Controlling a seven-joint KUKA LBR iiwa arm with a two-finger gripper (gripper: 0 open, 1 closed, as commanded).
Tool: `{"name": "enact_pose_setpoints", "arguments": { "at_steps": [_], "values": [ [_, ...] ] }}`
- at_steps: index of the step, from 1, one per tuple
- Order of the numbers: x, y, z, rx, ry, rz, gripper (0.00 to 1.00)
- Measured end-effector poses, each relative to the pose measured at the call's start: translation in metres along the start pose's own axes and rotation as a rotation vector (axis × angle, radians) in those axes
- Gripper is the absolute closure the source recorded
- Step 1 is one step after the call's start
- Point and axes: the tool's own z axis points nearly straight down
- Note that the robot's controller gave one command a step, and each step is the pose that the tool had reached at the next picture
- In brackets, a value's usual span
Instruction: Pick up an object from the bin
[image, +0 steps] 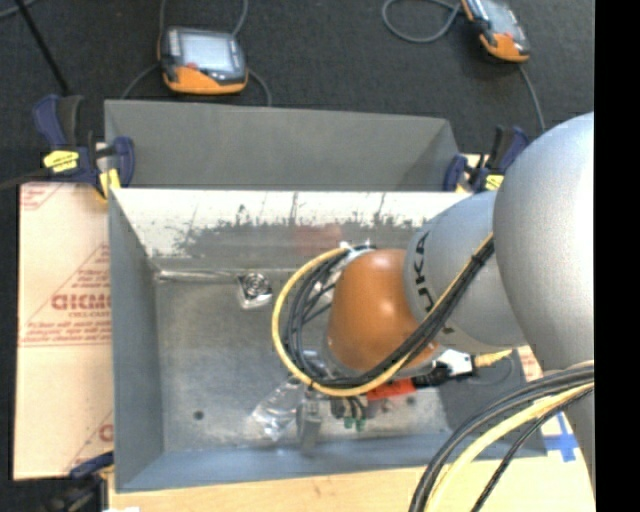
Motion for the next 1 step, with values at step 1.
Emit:
{"name": "enact_pose_setpoints", "arguments": {
  "at_steps": [1],
  "values": [
    [-0.0255,0.0108,-0.0002,0.007,0.000,-0.391,1.00]
  ]
}}
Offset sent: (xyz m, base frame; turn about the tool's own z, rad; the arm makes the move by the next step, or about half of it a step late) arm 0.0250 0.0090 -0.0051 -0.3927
